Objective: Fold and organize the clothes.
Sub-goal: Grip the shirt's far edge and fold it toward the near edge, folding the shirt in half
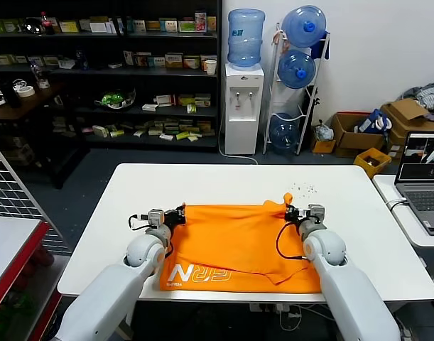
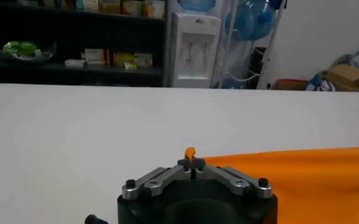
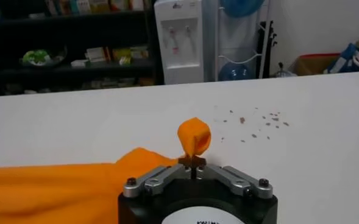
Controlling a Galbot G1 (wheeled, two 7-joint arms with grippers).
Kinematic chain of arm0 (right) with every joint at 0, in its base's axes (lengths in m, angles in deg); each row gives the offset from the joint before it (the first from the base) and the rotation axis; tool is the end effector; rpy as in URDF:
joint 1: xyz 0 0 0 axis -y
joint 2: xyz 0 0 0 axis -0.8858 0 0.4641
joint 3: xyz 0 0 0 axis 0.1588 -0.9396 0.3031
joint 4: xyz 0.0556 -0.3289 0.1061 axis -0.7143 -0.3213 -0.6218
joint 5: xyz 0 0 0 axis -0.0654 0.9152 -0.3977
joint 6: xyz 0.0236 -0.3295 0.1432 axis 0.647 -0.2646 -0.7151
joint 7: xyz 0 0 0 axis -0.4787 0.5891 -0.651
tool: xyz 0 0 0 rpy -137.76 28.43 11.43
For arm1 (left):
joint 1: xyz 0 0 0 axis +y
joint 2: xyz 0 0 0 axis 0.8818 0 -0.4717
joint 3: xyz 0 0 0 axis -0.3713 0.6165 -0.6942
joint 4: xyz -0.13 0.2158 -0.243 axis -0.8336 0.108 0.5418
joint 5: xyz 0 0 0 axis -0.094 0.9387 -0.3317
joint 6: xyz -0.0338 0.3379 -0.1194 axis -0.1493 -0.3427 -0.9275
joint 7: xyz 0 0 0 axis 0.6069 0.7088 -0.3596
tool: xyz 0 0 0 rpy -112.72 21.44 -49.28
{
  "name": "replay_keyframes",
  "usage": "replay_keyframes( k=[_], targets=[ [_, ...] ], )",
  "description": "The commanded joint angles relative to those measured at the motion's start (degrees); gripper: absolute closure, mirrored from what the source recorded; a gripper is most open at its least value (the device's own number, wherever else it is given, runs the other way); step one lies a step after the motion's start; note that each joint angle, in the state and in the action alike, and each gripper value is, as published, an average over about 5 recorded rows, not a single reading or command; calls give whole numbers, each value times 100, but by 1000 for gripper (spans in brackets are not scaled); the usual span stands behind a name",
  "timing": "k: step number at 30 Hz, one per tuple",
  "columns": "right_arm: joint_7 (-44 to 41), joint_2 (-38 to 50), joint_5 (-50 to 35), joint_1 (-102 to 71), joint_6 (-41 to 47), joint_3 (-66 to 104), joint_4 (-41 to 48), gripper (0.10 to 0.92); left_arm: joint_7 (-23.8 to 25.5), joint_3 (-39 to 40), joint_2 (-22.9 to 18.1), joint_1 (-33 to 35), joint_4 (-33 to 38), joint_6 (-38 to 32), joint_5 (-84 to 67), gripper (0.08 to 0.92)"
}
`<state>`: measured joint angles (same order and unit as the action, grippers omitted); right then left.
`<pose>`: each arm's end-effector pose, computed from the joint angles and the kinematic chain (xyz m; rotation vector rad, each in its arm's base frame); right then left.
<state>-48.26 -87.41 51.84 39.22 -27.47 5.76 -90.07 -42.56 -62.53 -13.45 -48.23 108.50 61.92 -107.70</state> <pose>0.4192 -0.0712 -0.3241 0.0533 -2.5996 -0.0988 0.4329 -0.0019 -0.3542 -0.2788 -2.6698 0.0562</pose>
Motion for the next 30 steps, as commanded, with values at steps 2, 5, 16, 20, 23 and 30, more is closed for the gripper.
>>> replay_keyframes(
  k=[2, 5, 16, 20, 23, 30],
  targets=[
    [299, 564, -354, -1285, 341, 362, -1854, 900, -388, -308, 404, 1117, 1966, 127, 0, 908],
    [387, 709, -461, -1641, 457, 489, -2293, 900, -466, -389, 548, 1481, 2429, 147, 28, 908],
    [563, 1000, -656, -2896, 656, 1053, -3520, 900, -727, -597, 843, 2464, 3392, 147, 113, 908],
    [587, 1003, -674, -3263, 668, 1207, -3755, 900, -761, -719, 895, 2847, 3595, 144, 163, 908],
    [571, 987, -647, -3449, 697, 1308, -3825, 897, -754, -800, 913, 3112, 3717, 158, 192, 901],
    [526, 957, -596, -3587, 773, 1386, -3855, 757, -740, -950, 842, 3424, 3746, 145, 366, 747]
  ],
)
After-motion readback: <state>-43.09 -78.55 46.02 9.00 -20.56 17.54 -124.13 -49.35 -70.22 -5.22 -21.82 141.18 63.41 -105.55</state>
